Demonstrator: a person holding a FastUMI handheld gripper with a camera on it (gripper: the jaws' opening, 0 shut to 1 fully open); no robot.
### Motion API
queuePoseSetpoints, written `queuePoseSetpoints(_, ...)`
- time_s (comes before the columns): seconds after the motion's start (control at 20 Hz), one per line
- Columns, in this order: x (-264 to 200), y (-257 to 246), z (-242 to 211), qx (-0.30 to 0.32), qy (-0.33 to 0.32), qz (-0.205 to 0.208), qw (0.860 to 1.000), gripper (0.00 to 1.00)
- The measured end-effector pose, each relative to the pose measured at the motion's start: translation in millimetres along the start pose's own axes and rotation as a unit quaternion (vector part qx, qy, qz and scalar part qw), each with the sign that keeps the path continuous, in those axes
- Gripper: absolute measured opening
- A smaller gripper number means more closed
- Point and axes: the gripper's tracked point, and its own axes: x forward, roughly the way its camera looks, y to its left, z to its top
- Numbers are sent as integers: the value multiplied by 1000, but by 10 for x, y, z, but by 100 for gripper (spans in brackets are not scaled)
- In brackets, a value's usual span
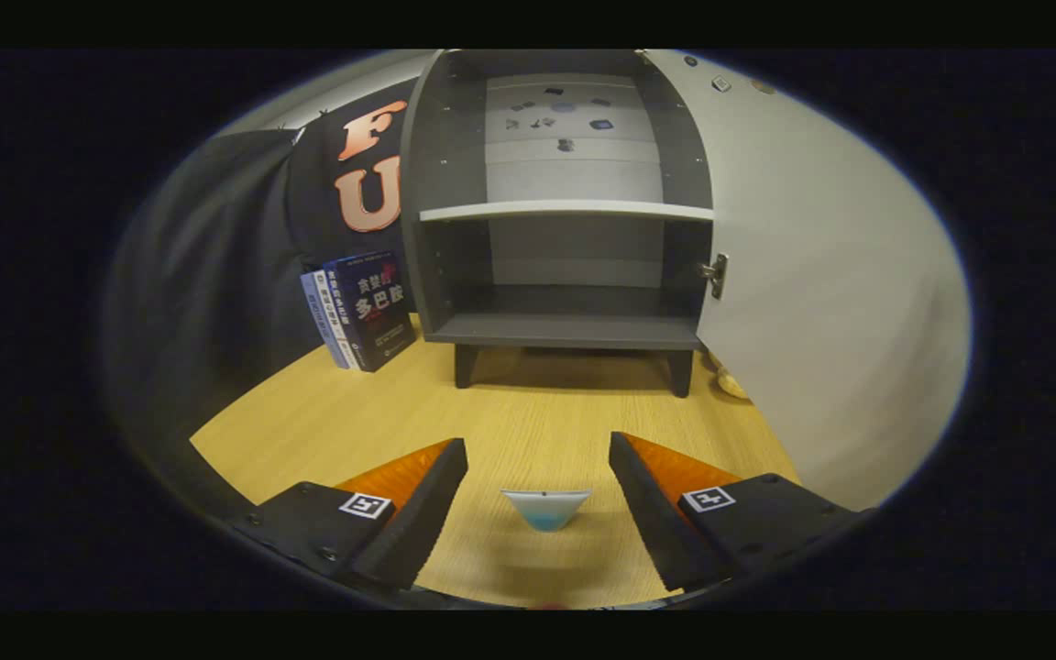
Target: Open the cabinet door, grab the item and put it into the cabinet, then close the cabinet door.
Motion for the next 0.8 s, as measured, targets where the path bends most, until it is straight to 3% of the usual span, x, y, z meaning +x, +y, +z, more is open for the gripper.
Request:
queuePoseSetpoints(0.35, 285, 26, -614, 50, 52, -12, 997, 97)
queuePoseSetpoints(0.5, 211, -71, -543, 51, 52, -28, 997, 58)
queuePoseSetpoints(0.6, 79, 12, -255, 63, 42, -16, 997, 58)
queuePoseSetpoints(0.8, -139, 28, 917, 77, -23, 3, 997, 58)
